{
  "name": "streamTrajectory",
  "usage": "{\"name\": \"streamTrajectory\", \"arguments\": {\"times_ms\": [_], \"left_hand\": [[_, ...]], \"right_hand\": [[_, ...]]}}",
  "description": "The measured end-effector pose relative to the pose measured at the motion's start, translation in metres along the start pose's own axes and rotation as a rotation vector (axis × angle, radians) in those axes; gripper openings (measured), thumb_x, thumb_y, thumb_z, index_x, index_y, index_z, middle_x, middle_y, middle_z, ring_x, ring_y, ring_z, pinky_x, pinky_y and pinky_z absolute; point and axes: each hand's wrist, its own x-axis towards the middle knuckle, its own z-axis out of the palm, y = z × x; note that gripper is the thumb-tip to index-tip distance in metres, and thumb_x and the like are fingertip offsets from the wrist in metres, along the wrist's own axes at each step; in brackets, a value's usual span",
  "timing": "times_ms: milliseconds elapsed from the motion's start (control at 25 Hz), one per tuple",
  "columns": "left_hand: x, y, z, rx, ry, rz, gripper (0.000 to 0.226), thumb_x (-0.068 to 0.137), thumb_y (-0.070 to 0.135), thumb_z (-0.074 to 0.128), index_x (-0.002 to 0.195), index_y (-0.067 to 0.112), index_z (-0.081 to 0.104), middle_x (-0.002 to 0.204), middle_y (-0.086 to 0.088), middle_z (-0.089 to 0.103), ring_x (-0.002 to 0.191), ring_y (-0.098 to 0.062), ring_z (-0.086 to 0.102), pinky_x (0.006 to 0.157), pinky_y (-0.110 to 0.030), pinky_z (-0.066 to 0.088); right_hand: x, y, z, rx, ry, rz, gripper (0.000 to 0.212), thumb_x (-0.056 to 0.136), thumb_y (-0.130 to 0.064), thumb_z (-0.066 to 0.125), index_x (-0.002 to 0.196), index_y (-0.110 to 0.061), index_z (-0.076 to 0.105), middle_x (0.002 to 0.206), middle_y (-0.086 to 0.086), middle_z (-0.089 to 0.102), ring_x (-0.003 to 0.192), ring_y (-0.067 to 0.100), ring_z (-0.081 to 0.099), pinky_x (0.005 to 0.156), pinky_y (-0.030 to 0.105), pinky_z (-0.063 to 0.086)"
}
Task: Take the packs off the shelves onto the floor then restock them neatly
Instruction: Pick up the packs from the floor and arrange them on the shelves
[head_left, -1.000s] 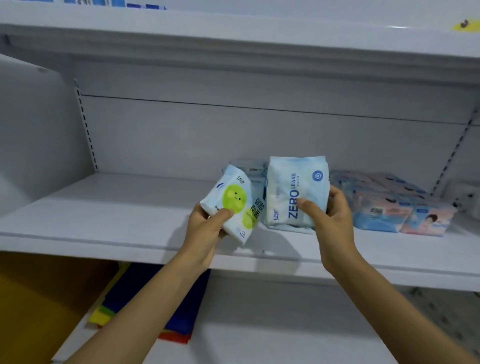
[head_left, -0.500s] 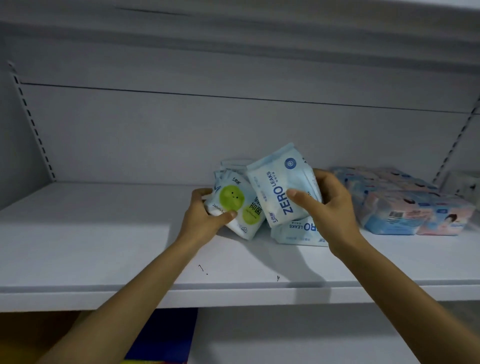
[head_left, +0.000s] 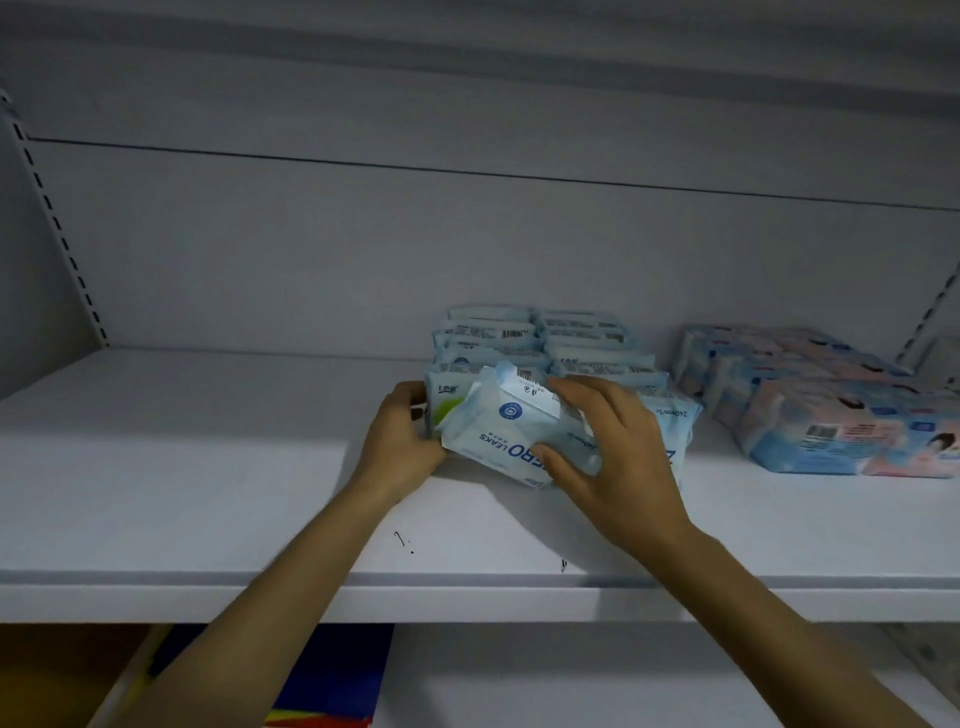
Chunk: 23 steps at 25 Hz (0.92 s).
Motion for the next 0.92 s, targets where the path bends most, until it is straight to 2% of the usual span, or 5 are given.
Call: {"name": "streamTrajectory", "arguments": {"times_ms": [200,320,440,640,920], "left_hand": [[-0.018,0.012,-0.008,-0.258,0.084,0.029,0.028,0.100,0.020,0.047,0.127,0.023,0.048,0.122,0.014,0.056,0.110,0.006,0.054,0.093,-0.017,0.044],[-0.029,0.017,-0.003,-0.173,-0.108,0.060,0.068,0.080,0.042,0.065,0.139,0.031,0.032,0.120,0.019,0.056,0.100,0.007,0.061,0.081,-0.019,0.054],[-0.026,0.012,-0.002,-0.075,-0.056,0.029,0.096,0.078,0.035,0.073,0.150,0.031,0.010,0.122,0.017,0.055,0.108,-0.004,0.058,0.091,-0.025,0.052],[-0.019,0.000,0.002,0.017,-0.195,0.081,0.067,0.076,0.040,0.075,0.133,0.031,0.041,0.120,0.020,0.062,0.109,0.000,0.061,0.090,-0.022,0.052],[-0.018,-0.002,0.007,0.267,-0.043,0.115,0.081,0.065,0.054,0.079,0.129,0.029,0.038,0.121,0.016,0.058,0.106,-0.005,0.059,0.082,-0.025,0.050]], "right_hand": [[-0.020,0.010,0.018,-0.160,0.073,-0.001,0.065,0.081,-0.045,0.064,0.139,-0.026,0.040,0.139,0.011,0.048,0.126,0.029,0.044,0.103,0.045,0.037],[-0.013,0.006,0.021,-0.183,0.099,0.048,0.073,0.081,-0.054,0.058,0.143,-0.024,0.032,0.144,0.013,0.042,0.131,0.029,0.038,0.108,0.046,0.031],[-0.013,0.010,0.019,-0.161,0.171,0.152,0.082,0.079,-0.061,0.054,0.145,-0.019,0.027,0.150,0.014,0.034,0.137,0.028,0.029,0.112,0.048,0.026],[-0.016,0.022,0.022,-0.187,0.136,0.219,0.078,0.079,-0.060,0.050,0.142,-0.016,0.036,0.148,0.015,0.038,0.139,0.032,0.029,0.112,0.056,0.026],[-0.015,0.014,0.020,-0.147,0.116,0.178,0.053,0.086,-0.043,0.043,0.130,-0.015,0.053,0.138,0.012,0.049,0.132,0.030,0.039,0.107,0.056,0.031]]}}
